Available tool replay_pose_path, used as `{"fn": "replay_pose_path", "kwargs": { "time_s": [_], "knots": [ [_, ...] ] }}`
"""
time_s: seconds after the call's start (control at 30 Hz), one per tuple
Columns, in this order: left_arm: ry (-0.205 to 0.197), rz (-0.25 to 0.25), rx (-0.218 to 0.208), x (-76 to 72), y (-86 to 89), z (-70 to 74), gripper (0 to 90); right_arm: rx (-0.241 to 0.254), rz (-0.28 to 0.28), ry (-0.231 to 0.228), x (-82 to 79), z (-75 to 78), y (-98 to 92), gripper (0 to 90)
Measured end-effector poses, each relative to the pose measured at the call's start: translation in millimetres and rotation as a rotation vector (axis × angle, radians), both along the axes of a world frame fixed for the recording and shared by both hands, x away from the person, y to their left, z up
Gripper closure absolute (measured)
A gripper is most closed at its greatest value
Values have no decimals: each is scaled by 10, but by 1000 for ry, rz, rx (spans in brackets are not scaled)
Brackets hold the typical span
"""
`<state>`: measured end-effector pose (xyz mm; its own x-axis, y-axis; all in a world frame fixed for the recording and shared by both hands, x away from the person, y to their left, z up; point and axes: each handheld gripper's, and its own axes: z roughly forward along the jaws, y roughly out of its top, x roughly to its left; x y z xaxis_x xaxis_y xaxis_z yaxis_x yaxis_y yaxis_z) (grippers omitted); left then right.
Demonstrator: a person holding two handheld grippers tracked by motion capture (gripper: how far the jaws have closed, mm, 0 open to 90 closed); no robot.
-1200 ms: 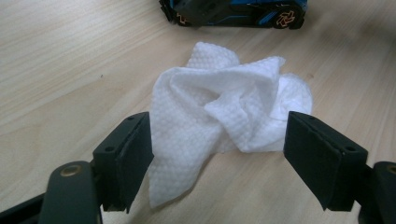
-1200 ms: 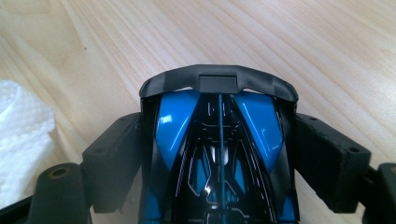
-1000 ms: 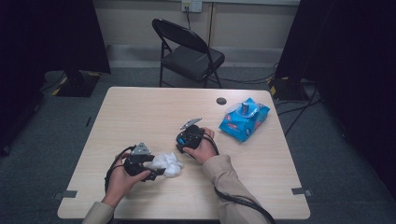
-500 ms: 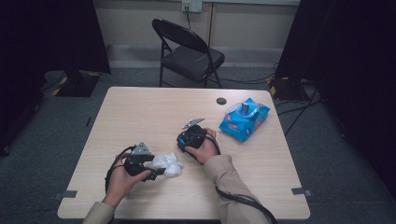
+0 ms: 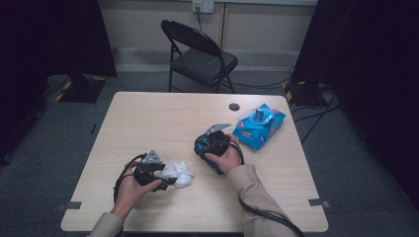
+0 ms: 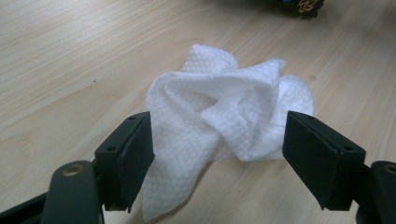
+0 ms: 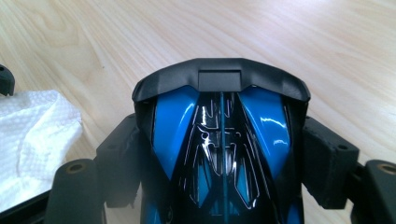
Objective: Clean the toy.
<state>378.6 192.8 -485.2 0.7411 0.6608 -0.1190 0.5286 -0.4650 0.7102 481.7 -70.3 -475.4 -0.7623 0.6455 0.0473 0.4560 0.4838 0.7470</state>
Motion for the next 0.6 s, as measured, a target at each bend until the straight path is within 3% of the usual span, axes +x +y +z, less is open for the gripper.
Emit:
{"fn": "replay_pose_path", "kwargs": {
  "time_s": [0.2,0.43,0.6],
  "knots": [
    [-8,-3,23,3,-21,-7,243,64,-10,-12,-49,78,-148,256],
    [-4,-5,20,16,-45,-10,233,137,-14,-29,-151,166,-285,256],
    [-5,-10,27,20,-65,-4,215,161,-13,-42,-224,222,-364,256]
  ]
}}
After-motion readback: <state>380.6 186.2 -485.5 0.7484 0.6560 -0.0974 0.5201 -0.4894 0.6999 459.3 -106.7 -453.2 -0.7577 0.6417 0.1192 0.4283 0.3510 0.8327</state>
